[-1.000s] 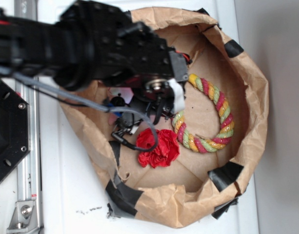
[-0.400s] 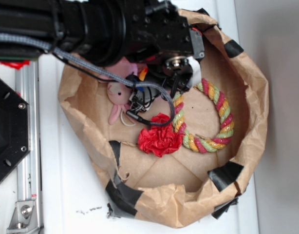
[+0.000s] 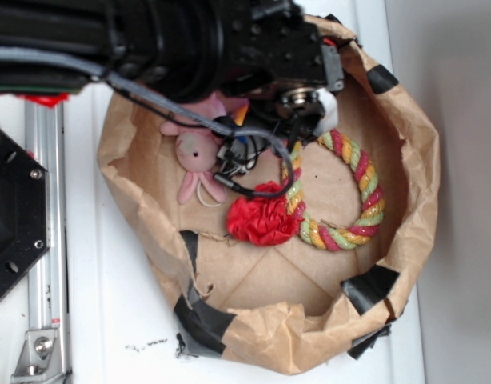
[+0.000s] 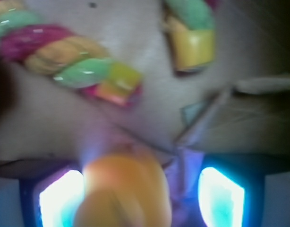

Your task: Grab the yellow duck.

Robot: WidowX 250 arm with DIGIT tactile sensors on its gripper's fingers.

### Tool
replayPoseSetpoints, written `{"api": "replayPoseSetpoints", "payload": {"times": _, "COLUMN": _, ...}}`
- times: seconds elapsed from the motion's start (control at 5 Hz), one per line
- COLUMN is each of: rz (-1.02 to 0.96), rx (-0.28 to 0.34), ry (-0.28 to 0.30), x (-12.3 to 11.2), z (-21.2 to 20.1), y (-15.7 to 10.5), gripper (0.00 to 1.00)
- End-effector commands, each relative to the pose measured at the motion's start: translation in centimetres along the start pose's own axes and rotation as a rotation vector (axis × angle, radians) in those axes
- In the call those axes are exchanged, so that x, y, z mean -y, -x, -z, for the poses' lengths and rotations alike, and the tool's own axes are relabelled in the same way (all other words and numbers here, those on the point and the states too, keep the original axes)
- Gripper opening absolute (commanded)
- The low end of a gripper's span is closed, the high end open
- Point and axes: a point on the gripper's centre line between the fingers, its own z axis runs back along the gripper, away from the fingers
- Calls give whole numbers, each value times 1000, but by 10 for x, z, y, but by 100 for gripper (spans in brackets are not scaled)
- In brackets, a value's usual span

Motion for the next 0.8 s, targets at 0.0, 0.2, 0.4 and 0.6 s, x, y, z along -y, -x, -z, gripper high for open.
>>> {"api": "replayPoseSetpoints", "payload": {"times": 0.0, "rz": -2, "rx": 5, "ry": 15, "x": 12, "z": 5, "y": 1, "gripper": 0}}
{"api": "replayPoseSetpoints", "payload": {"times": 0.2, "rz": 13, "rx": 3, "ry": 2, "x": 16, "z": 5, "y": 1, "gripper": 0}}
{"api": "replayPoseSetpoints", "payload": {"times": 0.4, "rz": 20, "rx": -3, "ry": 1, "x": 19, "z": 4, "y": 2, "gripper": 0}}
{"api": "replayPoseSetpoints", "payload": {"times": 0.6, "rz": 17, "rx": 17, "ry": 8, "x": 18, "z": -7, "y": 1, "gripper": 0}}
